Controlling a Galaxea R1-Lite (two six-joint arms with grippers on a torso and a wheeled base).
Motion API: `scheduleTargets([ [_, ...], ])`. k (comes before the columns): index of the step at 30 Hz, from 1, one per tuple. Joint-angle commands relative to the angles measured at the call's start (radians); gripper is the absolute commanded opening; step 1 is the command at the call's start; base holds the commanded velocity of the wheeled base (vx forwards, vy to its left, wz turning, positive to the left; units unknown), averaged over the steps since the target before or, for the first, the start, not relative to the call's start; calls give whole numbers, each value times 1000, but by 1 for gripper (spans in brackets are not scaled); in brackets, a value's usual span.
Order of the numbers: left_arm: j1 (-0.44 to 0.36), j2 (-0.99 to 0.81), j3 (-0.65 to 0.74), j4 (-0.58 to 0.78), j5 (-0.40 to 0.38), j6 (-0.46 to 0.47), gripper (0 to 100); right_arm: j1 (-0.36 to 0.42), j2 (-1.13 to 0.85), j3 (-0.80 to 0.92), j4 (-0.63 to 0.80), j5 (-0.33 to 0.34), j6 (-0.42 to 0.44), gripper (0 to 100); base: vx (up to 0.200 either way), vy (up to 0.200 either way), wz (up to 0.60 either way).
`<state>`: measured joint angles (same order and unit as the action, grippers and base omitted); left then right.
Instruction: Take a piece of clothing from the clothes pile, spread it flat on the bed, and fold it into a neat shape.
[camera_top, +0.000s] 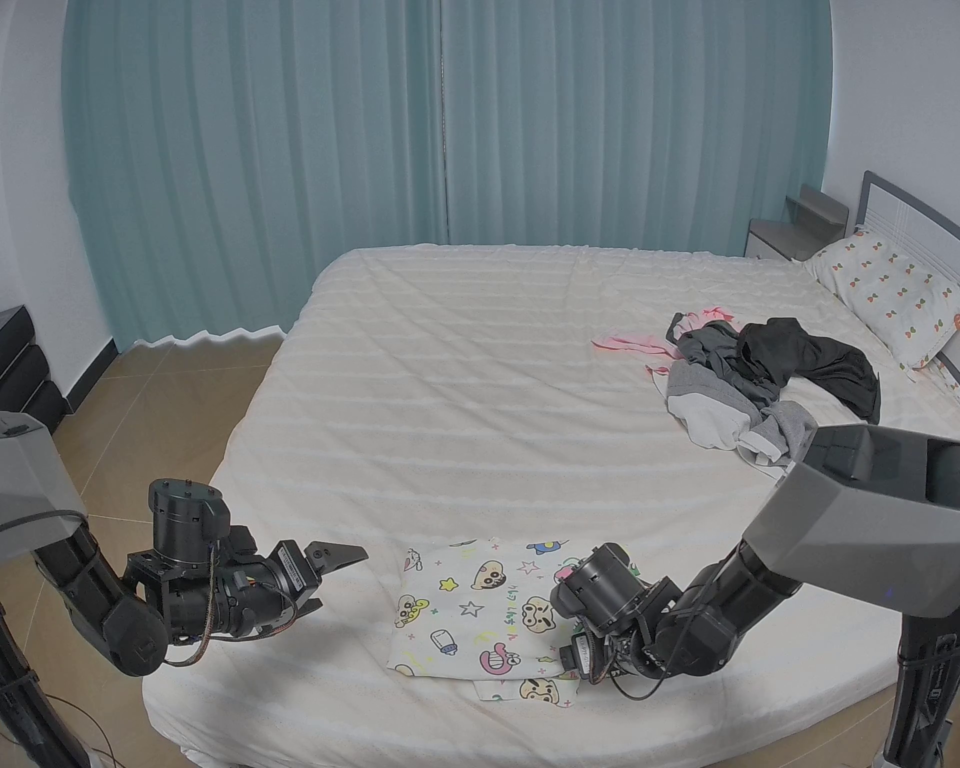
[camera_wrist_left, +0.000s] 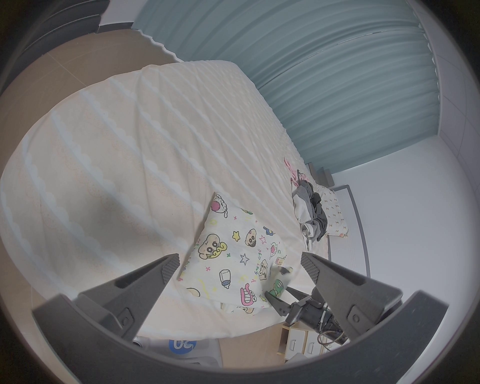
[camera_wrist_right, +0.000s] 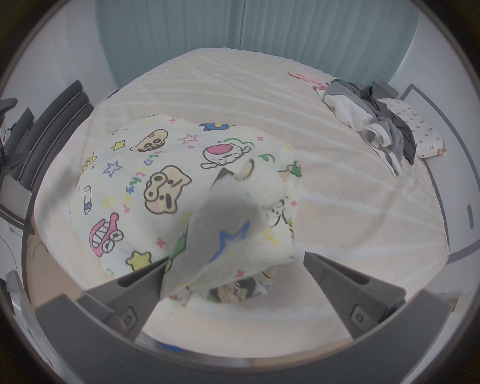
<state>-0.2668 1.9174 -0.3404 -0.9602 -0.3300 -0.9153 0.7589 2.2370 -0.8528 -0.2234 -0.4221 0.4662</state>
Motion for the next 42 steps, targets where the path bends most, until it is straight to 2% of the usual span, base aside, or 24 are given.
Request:
scheduleTargets([
  [1,0,2,0,-2,2,0,100,-6,-88,93,-5,-3,6,100,0,0,0],
  [9,0,0,6,-2,2,1,100,-32,-105,205,-8,-3,9,100,0,0,0],
  [15,0,2,8,-2,2,1,100,-84,-154,190,-16,17,46,100,0,0,0],
  [18,0,0,8,-2,-1,0,100,-135,-165,156,-85,132,88,100,0,0,0],
  [19,0,0,8,-2,-1,0,100,-139,-163,156,-94,144,92,100,0,0,0],
  [20,0,2,9,-2,-6,-2,100,-164,-152,158,-140,212,129,100,0,0,0],
  [21,0,2,11,-2,-7,-2,100,-179,-145,161,-166,244,154,100,0,0,0],
  [24,0,2,11,-3,-11,-4,100,-219,-109,153,-215,306,198,100,0,0,0],
  [29,-3,23,6,-3,-11,-4,100,-271,30,69,-301,307,207,100,0,0,0],
  [36,-2,51,0,-5,-11,-4,100,-290,62,0,-324,327,206,100,0,0,0],
  [37,-3,60,-2,-15,-11,-4,100,-308,82,-60,-320,321,200,100,0,0,0],
  [42,-2,81,17,-98,-7,-4,100,-313,116,-127,-312,327,192,100,0,0,0],
])
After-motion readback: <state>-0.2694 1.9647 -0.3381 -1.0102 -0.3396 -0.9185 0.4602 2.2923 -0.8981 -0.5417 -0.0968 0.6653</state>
